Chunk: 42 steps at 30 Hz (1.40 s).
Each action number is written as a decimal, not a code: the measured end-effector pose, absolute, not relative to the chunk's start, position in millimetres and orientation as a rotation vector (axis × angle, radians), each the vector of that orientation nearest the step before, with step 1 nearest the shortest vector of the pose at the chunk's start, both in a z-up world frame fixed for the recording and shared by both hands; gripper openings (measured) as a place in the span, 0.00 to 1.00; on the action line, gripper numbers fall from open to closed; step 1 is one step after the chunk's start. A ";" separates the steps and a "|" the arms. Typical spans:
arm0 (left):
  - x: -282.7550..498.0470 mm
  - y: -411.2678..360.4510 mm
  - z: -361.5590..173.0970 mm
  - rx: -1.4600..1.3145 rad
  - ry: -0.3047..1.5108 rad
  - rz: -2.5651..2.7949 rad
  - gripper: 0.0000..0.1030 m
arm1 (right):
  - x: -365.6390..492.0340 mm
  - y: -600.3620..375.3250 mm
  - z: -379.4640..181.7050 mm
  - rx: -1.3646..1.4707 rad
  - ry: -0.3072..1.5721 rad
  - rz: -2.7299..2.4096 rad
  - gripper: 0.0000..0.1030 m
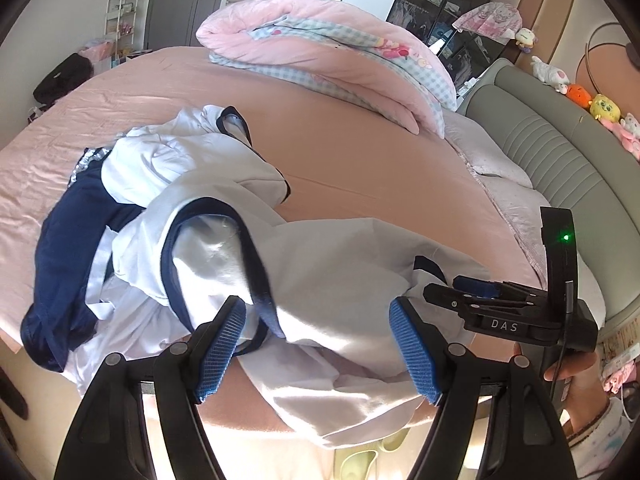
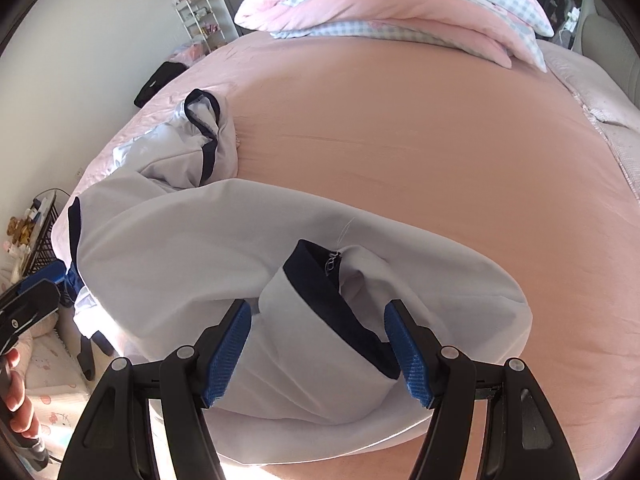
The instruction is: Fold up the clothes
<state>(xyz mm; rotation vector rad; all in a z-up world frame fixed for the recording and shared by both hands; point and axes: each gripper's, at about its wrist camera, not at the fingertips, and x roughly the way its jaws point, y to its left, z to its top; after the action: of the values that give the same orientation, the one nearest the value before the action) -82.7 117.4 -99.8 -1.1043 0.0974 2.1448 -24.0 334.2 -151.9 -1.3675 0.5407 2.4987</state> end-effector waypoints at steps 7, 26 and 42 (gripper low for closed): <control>-99.8 103.8 -115.6 -1.140 0.149 2.233 0.78 | -29.9 330.4 -159.7 -1.372 0.538 2.468 0.67; -110.4 122.6 -153.2 -1.221 -0.153 2.035 0.30 | -22.7 333.0 -185.9 -1.399 0.688 2.459 0.46; -106.4 138.9 -153.8 -1.208 -0.118 2.029 0.13 | -17.1 336.8 -202.8 -1.403 0.868 2.474 0.27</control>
<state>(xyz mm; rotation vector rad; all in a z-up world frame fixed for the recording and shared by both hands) -106.4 138.9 -153.8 -1.2080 -0.1184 2.0295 -17.1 336.8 -202.8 -1.4033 0.8681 2.4739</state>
